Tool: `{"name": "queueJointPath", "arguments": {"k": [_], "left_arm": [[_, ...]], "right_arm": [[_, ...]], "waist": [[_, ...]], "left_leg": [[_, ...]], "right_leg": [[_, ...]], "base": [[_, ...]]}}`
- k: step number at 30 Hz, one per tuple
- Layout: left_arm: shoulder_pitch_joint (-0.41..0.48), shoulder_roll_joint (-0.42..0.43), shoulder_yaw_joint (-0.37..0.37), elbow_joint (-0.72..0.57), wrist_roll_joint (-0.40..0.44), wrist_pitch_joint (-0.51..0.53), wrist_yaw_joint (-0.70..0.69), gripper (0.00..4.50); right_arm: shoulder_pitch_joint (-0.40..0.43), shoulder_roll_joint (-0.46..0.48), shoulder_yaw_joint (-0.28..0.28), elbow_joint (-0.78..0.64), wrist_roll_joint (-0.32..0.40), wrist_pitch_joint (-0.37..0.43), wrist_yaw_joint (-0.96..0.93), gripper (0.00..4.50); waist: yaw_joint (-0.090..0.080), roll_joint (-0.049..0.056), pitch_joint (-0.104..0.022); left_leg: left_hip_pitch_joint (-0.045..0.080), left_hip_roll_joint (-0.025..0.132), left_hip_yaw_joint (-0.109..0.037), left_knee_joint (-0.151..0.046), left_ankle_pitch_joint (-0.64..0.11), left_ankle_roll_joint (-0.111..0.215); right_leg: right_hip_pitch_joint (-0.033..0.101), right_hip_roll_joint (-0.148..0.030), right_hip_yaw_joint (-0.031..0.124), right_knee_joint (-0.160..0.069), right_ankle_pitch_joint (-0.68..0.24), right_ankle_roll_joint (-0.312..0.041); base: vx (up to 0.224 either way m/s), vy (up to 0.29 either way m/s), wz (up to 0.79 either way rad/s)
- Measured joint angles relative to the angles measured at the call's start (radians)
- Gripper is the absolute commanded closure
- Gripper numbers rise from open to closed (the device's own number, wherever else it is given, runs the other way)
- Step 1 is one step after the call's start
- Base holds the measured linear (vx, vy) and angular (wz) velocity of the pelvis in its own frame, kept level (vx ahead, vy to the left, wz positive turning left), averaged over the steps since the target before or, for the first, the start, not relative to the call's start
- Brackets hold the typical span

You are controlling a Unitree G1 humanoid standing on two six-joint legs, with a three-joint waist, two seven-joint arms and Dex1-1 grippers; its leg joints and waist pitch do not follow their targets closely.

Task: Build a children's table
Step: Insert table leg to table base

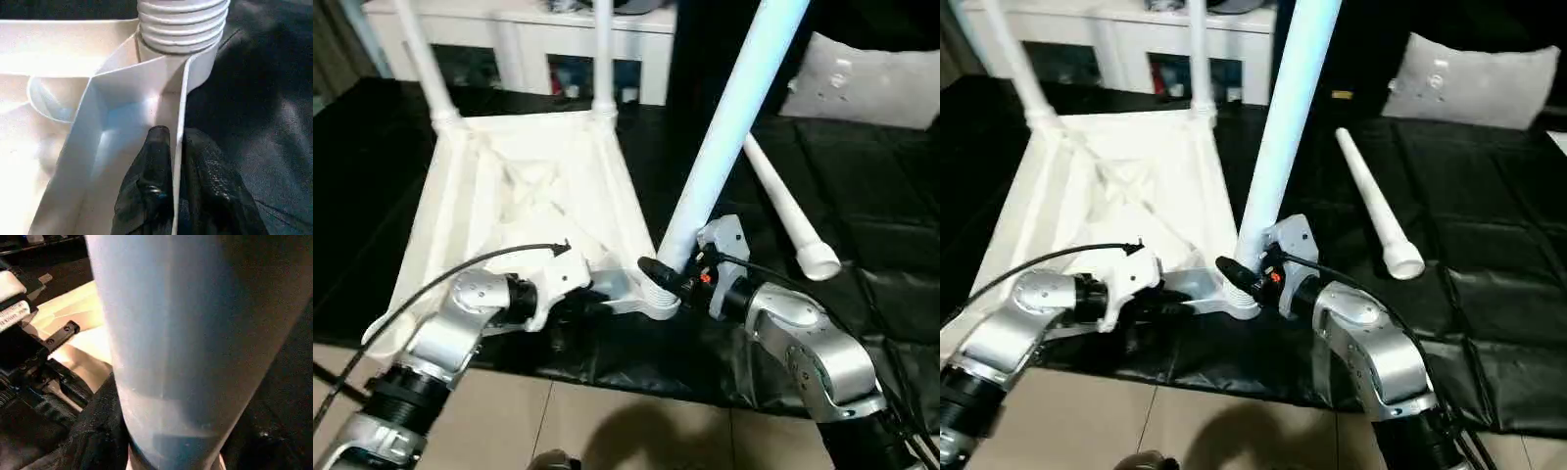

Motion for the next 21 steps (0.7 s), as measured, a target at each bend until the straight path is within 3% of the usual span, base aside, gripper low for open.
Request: {"name": "queueJointPath", "arguments": {"k": [8,21], "left_arm": [[-0.023,0.004,-0.015,0.028,0.011,-0.005,-0.018,4.43],[-0.068,0.025,-0.055,0.073,0.035,-0.066,-0.063,4.50]], "right_arm": [[0.000,0.005,-0.001,0.005,-0.009,-0.032,0.002,2.60],[-0.067,-0.012,0.024,0.085,-0.048,-0.017,0.017,2.60]], "waist": [[-0.004,-0.001,0.000],[-0.004,-0.003,-0.002]], "left_leg": [[0.001,0.000,0.001,0.001,0.002,0.000],[0.001,0.001,0.002,0.001,0.002,0.000]], "right_leg": [[0.001,0.000,0.002,0.000,0.003,0.000],[0.001,0.000,0.001,0.000,0.003,0.000]], "base": [[0.000,0.000,0.00],[0.000,0.000,0.00]]}}
